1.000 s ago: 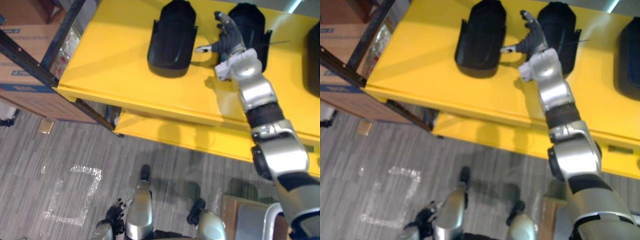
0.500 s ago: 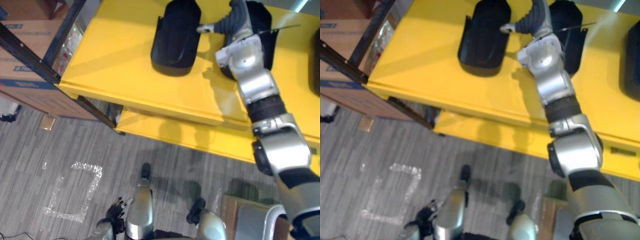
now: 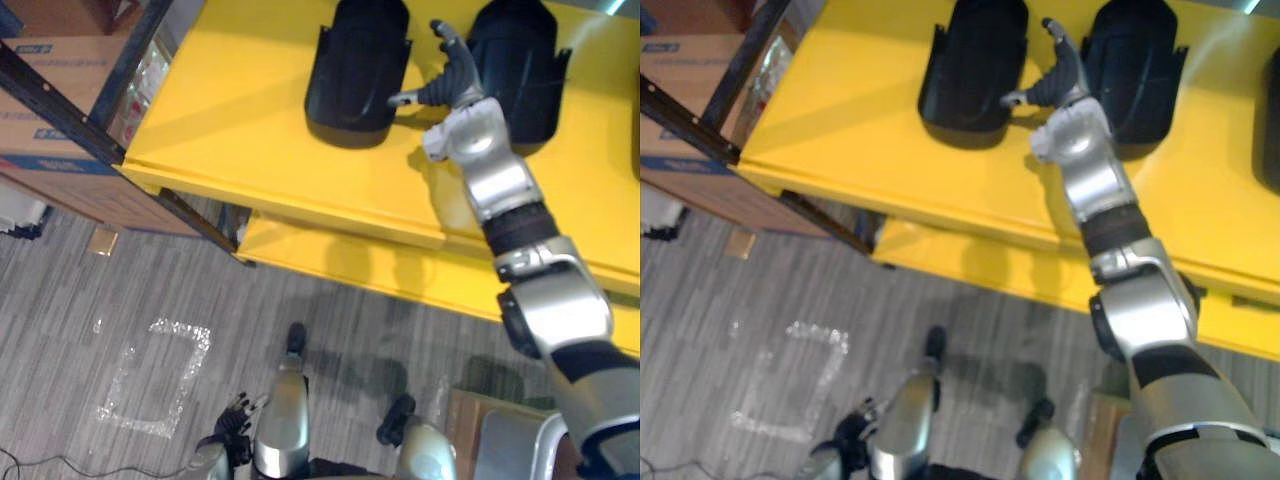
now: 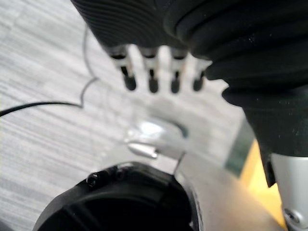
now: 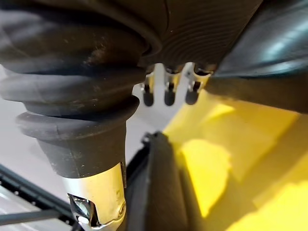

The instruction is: Walk over and take plastic housings, then place them on the shelf

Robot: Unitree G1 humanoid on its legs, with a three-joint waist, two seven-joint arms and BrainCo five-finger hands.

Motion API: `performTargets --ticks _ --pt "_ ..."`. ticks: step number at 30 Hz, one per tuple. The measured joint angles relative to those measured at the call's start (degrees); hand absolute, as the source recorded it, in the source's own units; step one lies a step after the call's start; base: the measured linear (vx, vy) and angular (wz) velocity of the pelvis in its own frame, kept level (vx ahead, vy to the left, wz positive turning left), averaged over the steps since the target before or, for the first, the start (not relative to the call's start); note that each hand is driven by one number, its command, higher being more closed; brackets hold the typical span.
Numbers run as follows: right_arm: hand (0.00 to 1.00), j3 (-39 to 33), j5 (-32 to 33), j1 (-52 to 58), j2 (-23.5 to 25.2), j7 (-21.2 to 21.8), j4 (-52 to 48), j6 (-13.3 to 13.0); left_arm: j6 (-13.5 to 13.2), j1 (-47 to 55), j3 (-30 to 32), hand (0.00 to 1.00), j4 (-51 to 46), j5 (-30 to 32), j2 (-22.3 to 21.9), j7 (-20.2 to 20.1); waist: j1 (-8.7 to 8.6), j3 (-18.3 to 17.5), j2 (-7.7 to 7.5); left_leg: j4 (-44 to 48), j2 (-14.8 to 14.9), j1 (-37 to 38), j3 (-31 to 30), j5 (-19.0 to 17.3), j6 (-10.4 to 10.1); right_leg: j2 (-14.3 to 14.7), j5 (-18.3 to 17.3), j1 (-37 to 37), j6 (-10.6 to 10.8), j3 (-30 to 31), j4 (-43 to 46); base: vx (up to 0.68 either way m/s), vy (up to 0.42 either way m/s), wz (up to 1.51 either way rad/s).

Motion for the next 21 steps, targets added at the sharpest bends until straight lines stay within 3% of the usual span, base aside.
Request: performTargets --ticks 5,11,21 --pt "0.00 -2.17 2.40 0.01 0.05 2.11 2.60 0.14 0.02 0.00 -0.19 0.00 -0.01 -0.06 0.07 0.04 0.03 0.00 0.00 -0.01 -0.46 -0.13 -0.04 -0.03 0.04 -0.51 -0.26 -0.16 0.14 -0.12 0.27 0.00 0.000 0.00" --pt "0.00 -2.18 3.32 0.00 -1.01 5.63 2.93 -2.75 0.09 -0.05 -0.75 0.00 -0.05 -0.21 0.36 0.06 -0.05 -0.01 0.03 0.78 -0.56 -1.17 -0.33 -0.06 0.08 -0.68 -0.51 -0.90 -0.20 -0.22 0.83 -0.01 0.000 0.01" --pt "0.00 -0.53 3.31 0.00 -1.16 7.41 3.92 -4.56 0.20 -0.07 -1.00 0.00 -0.16 -0.33 0.49 0.08 0.03 -0.01 0.04 1.05 -0.61 -1.13 -0.46 -0.07 0.10 -0.78 -0.65 -0.84 -0.34 -0.22 1.02 -0.01 0.000 0.00"
